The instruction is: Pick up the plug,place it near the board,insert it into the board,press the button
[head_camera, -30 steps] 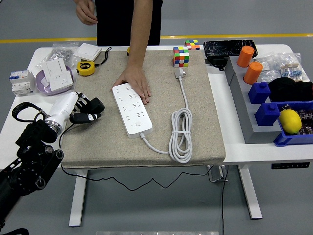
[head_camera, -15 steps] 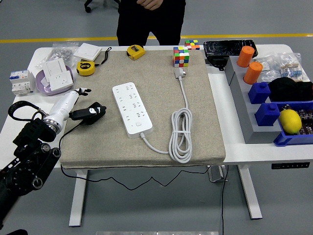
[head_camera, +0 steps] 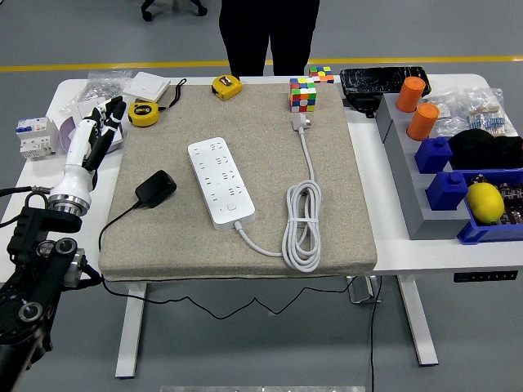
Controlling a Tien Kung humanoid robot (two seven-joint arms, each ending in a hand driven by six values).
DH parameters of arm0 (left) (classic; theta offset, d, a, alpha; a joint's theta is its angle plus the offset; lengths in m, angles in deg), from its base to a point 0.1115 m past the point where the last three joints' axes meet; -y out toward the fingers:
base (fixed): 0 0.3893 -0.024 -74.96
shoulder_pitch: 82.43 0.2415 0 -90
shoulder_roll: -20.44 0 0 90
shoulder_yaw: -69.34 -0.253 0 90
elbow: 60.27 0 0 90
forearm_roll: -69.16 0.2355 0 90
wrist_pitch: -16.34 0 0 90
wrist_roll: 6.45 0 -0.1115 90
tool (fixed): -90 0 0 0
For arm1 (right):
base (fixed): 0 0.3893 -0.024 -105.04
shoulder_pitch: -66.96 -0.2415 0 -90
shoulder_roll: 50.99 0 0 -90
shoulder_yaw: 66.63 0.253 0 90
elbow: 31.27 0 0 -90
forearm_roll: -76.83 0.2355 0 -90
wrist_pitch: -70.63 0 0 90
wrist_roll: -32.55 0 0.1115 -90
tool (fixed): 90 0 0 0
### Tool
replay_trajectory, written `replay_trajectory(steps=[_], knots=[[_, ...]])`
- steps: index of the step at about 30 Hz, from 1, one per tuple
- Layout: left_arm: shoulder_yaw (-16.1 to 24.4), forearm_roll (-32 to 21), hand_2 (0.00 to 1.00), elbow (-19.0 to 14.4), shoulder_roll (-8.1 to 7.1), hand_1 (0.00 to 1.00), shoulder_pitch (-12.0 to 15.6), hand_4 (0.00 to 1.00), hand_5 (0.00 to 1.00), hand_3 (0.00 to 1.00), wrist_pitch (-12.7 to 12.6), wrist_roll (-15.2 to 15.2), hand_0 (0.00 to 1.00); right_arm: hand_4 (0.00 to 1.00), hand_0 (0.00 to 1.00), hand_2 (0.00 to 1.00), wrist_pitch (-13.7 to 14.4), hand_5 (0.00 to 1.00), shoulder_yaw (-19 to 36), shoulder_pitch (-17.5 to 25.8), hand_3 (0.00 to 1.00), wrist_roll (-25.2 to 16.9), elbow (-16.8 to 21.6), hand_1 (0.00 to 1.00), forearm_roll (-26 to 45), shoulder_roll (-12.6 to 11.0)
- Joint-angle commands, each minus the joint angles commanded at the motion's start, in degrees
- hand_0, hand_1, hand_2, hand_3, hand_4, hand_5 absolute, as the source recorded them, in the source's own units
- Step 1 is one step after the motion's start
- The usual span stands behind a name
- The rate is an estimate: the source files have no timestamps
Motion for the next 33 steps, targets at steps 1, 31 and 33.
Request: replay_trajectory(steps=[1, 31, 33], knots=[[0.66, -2.61, 0.894, -0.71, 0.26, 0.960, 0.59, 0.998, 0.998, 0.883, 0.44, 0.16, 0.901, 0.998, 0.832, 0.724, 0.02, 0.728, 0.04, -0.01, 0.755, 0.00, 0.00, 0.741, -0.10, -0.03], [9.67, 5.35, 0.928, -4.82, 2.18, 0.966, 11.62, 0.998, 0.893, 0.907, 1.00, -6.43, 0.877, 0.998, 0.829, 0.724, -0.53, 0.734, -2.24, 0.21, 0.755, -0.48, 0.00, 0.742, -0.72, 0.04], [10.02, 5.49, 0.928, -5.01, 2.18, 0.966, 11.67, 0.998, 0.893, 0.907, 0.49, -5.91, 0.877, 0.998, 0.829, 0.724, -0.64, 0.734, -3.10, -0.32, 0.755, -0.56, 0.00, 0.742, -0.43, -0.11]])
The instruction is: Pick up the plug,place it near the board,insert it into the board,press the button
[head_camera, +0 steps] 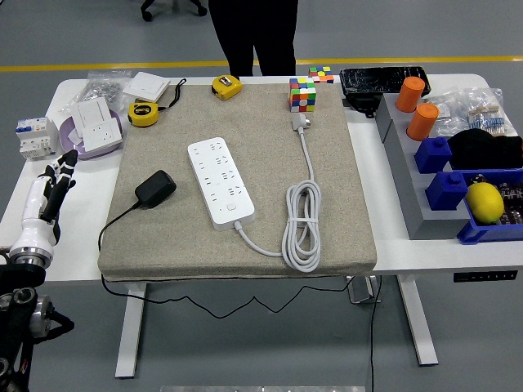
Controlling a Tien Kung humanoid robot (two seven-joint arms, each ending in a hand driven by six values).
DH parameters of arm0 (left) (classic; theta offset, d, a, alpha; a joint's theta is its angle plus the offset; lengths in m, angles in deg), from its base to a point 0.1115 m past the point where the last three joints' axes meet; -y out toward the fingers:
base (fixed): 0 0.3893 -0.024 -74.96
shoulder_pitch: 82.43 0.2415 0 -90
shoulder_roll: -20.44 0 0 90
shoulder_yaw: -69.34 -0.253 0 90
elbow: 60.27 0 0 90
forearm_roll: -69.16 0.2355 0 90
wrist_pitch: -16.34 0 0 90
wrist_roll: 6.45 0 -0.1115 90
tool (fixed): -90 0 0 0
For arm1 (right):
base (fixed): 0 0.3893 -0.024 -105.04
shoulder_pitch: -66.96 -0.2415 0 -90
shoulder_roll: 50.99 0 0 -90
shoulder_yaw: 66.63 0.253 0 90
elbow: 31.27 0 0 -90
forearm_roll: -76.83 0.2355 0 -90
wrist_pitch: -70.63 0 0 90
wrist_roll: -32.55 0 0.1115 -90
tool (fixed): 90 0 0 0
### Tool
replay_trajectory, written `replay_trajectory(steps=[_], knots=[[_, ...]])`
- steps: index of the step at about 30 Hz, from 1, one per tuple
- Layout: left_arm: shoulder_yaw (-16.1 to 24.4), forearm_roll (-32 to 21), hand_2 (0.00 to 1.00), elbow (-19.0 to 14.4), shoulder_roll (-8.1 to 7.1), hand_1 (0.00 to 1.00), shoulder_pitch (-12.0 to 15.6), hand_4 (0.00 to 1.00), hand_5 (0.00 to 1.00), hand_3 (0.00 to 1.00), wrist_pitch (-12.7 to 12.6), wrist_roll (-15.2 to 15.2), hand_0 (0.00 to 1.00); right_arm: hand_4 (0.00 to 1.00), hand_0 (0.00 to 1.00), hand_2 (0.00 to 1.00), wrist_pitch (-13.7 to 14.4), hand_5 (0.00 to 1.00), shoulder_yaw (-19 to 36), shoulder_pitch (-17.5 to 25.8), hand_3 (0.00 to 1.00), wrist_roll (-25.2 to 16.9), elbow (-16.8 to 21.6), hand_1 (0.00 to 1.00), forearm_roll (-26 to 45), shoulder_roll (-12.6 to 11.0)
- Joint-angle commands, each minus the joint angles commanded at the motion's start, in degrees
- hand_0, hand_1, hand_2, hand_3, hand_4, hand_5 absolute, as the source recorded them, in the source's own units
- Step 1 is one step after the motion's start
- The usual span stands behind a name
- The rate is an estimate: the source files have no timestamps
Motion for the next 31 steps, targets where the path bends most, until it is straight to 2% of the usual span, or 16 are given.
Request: replay_trajectory(steps=[5, 10, 27, 28, 31], knots=[[0.06, 0.67, 0.924, 0.10, -0.30, 0.968, 0.30, 0.998, 0.891, 0.904, -0.42, 0.43, 0.874, 0.998, 0.829, 0.725, -0.22, 0.736, -0.70, -0.64, 0.755, -0.18, 0.00, 0.742, -0.04, 0.19], [0.31, 0.81, 0.920, -0.19, 0.00, 0.966, 0.31, 0.998, 0.876, 0.906, -0.62, 0.70, 0.872, 0.998, 0.829, 0.725, -0.32, 0.738, -1.92, -0.16, 0.755, -0.68, 0.00, 0.742, 1.09, 0.29], [0.31, 3.15, 0.918, -1.25, -0.37, 0.967, 0.35, 0.998, 0.856, 0.905, -0.68, 0.62, 0.872, 0.998, 0.828, 0.726, -0.26, 0.738, -1.13, 0.37, 0.755, -0.91, 0.00, 0.742, 0.87, 0.52], [0.37, 3.44, 0.918, -1.31, -0.40, 0.966, 0.33, 0.998, 0.796, 0.900, -0.70, 0.61, 0.872, 0.998, 0.828, 0.726, -0.25, 0.740, -1.10, 0.37, 0.756, -0.90, 0.00, 0.742, 0.86, 0.52], [0.51, 5.45, 0.918, -1.49, -0.55, 0.966, 0.29, 0.998, 0.796, 0.900, -0.77, 0.32, 0.872, 0.998, 0.828, 0.726, -0.24, 0.740, -1.15, 0.39, 0.756, -0.94, 0.00, 0.742, 0.99, 0.54]])
